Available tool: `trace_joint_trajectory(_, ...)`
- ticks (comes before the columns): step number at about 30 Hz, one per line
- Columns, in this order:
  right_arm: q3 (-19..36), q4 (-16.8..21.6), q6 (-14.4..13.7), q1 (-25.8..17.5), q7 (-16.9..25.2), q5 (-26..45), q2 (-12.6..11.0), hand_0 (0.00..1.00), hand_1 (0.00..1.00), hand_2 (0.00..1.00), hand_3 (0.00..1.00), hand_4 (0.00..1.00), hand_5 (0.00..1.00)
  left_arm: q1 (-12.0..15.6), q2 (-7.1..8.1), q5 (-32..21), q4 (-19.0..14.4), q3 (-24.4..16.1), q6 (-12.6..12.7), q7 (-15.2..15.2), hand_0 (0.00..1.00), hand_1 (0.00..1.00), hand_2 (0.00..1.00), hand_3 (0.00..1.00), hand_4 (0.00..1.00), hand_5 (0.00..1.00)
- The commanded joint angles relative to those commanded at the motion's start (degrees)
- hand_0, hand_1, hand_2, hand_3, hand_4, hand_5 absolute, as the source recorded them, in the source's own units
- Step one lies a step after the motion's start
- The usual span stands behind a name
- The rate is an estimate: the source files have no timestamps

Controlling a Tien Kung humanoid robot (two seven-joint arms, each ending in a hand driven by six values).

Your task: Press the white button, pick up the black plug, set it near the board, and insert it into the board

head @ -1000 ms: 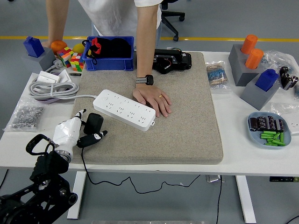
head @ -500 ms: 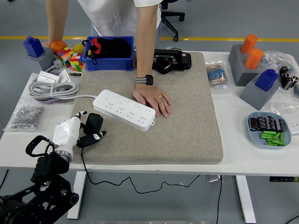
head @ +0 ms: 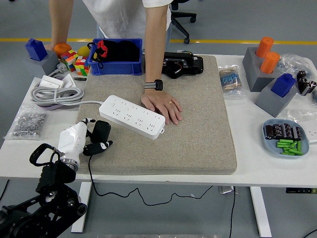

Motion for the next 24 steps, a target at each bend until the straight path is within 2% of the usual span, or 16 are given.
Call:
trace_joint_trajectory(4, -0.01, -0.01, -0.09, -0.03, 0.10, 0.03, -0.01, 0.620, 0.599, 0.601, 0.586, 0.661, 0.406, -0.32, -0.09, -0.67, 0.46, 0.47, 0.90, -0.55, 0.374, 0.408, 0.427, 0.751, 0.955, 0.279)
trace_joint_trajectory(5, -0.04, -0.01, -0.09, -0.04, 0.10, 0.06, 0.01, 0.619, 0.597, 0.599, 0.585, 0.660, 0.405, -0.41, -0.10, -0.72, 0.58, 0.59, 1.02, -0.63, 0.300, 0.348, 0.395, 0.739, 0.913, 0.236)
trace_joint_trajectory(10, -0.12, 0.01, -0.17, -0.11, 0.23, 0.14, 0.07, 0.619, 0.597, 0.599, 0.585, 0.660, 0.405, -0.60, -0.28, -1.28, 0.94, 0.79, 1.77, -1.51, 0.300, 0.348, 0.395, 0.739, 0.913, 0.236)
trace_joint_trajectory(11, -0.18, 0.00, -0.19, -0.13, 0.26, 0.18, 0.07, 0.619, 0.596, 0.600, 0.585, 0.659, 0.405, -0.62, -0.32, -1.42, 1.00, 0.79, 1.98, -1.74, 0.255, 0.300, 0.359, 0.690, 0.884, 0.218)
trace_joint_trajectory(16, -0.13, -0.01, -0.41, -0.06, 0.55, 0.25, 0.08, 0.619, 0.596, 0.600, 0.585, 0.659, 0.405, -0.76, -0.31, -2.35, 0.98, 0.70, 2.94, -3.22, 0.255, 0.300, 0.359, 0.690, 0.884, 0.218)
trace_joint_trajectory(17, -0.14, 0.00, -0.44, -0.05, 0.59, 0.29, 0.08, 0.618, 0.594, 0.597, 0.583, 0.658, 0.405, -0.79, -0.28, -2.47, 0.95, 0.68, 3.19, -3.56, 0.227, 0.245, 0.318, 0.607, 0.629, 0.019)
trace_joint_trajectory(22, -0.06, 0.01, -0.63, -0.03, 0.87, 0.45, 0.13, 0.618, 0.594, 0.597, 0.583, 0.658, 0.405, -0.97, 0.00, -3.05, 0.66, 0.05, 3.95, -5.08, 0.227, 0.245, 0.318, 0.607, 0.629, 0.019)
trace_joint_trajectory(23, -0.07, 0.01, -0.67, -0.05, 0.92, 0.47, 0.13, 0.617, 0.594, 0.598, 0.582, 0.657, 0.406, -1.02, 0.10, -3.27, 0.50, -0.18, 4.05, -5.40, 0.185, 0.178, 0.242, 0.519, 0.511, 0.002)
trace_joint_trajectory(24, -0.09, -0.01, -0.70, -0.06, 0.97, 0.51, 0.12, 0.617, 0.594, 0.598, 0.582, 0.657, 0.406, -1.08, 0.18, -3.38, 0.39, -0.34, 4.08, -5.55, 0.185, 0.178, 0.242, 0.519, 0.511, 0.002)
